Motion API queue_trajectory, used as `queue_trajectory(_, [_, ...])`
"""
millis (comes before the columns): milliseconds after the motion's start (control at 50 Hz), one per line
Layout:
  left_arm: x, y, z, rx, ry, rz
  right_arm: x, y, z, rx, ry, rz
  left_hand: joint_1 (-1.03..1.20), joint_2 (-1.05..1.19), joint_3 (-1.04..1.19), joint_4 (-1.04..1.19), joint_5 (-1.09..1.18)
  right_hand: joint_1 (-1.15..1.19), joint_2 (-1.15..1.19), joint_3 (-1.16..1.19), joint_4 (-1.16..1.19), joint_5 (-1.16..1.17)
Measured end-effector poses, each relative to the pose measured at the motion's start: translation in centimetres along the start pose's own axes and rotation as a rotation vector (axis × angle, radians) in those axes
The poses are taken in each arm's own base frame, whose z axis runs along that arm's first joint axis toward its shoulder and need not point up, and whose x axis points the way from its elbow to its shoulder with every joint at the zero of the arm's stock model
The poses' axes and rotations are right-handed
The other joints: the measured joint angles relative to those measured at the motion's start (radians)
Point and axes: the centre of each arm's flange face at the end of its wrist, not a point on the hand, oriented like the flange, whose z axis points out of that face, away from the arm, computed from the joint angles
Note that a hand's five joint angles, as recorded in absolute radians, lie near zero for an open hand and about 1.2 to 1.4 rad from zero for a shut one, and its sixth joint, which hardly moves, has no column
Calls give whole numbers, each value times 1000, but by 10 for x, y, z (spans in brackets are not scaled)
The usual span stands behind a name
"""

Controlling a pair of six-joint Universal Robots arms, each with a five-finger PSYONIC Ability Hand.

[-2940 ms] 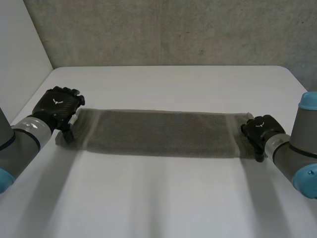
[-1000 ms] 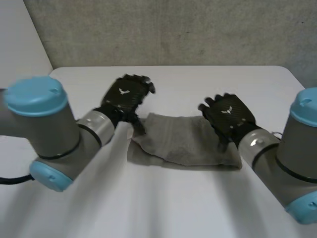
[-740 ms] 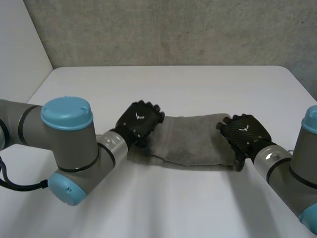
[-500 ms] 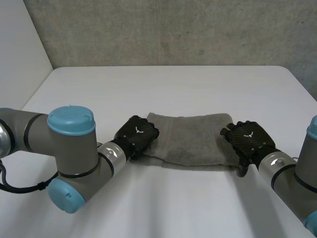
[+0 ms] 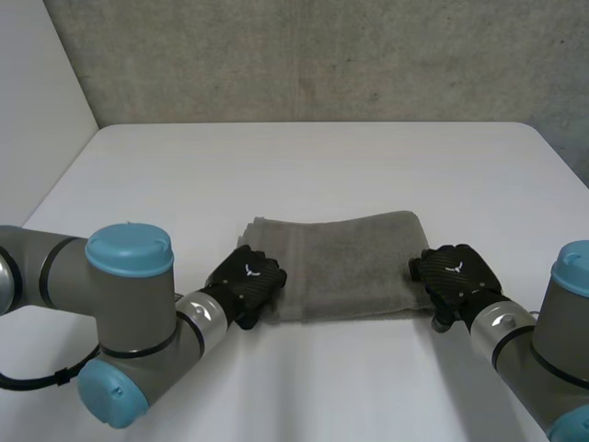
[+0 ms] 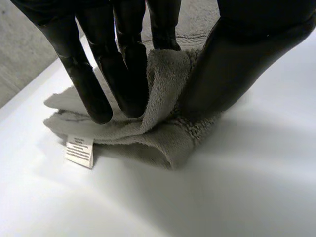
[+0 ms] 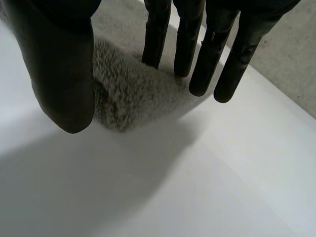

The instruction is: Fold the towel.

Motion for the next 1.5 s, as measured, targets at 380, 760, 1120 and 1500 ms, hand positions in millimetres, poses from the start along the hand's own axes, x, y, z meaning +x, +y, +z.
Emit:
queue_trajectory(380, [-12,-27,-21,72,-49,-11,14,-12,13,30,49,-41,-960,-970,-968,-972,-958,676,754,775,777,757])
queue_trajectory(760, [-76,-83,-49,252,-238,-47,-4,-117,16,236,-22,-231,-960,-970,-968,-973,-958,694,760,783,777,757])
queue_trajectory(1120, [-103,-86,-22,290,-264,-202,-171,-103,11,266,-419,-486,-960,-971,-972,-974,-958,161,212,178,196,179])
queue_trajectory(1500, [-104,-115,-15,404,-217,-360,-94,-147,-40,267,-325,-184,-960,-971,-972,-974,-957,-336,-306,-310,-305,-323])
